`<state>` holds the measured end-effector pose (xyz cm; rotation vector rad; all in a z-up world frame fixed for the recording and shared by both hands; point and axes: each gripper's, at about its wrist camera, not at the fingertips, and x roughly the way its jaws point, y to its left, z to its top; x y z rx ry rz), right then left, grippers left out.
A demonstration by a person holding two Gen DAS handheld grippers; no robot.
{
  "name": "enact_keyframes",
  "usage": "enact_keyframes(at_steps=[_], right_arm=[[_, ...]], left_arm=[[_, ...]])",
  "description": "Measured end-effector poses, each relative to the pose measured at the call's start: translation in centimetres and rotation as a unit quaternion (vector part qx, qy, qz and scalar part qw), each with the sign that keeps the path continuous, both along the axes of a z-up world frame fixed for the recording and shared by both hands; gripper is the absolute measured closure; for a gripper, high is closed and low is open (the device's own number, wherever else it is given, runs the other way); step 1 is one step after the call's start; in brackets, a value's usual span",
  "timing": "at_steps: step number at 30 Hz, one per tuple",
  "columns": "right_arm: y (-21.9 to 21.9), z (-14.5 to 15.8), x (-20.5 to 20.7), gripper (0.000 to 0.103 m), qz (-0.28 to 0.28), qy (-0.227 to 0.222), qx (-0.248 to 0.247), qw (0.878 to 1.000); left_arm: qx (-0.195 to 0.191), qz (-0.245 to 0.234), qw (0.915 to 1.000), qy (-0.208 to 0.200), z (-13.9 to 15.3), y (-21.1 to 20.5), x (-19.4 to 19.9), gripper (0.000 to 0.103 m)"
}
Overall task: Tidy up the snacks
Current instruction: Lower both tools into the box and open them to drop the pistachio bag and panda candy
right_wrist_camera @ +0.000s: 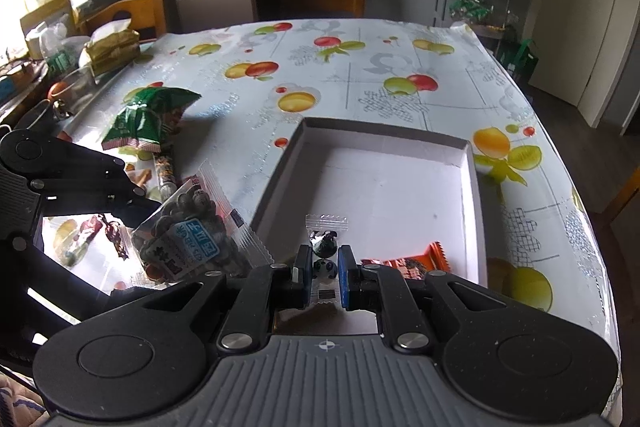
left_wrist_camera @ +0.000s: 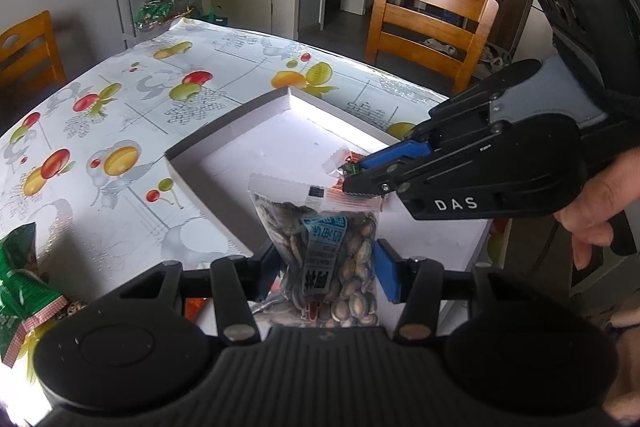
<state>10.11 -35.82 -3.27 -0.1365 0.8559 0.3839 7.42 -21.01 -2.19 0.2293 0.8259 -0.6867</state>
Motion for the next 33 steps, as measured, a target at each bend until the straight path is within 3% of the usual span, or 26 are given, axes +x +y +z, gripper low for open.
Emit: enact_keyframes(at_steps=[33], right_arm=[[-2.8,-2.3,1.8,0.088,-0.001,0.034,-0.011,0.999]], left_arm=[[0.021,-0.023,0.9993,0.02,-2.1,-4.0,2.0,0.054]])
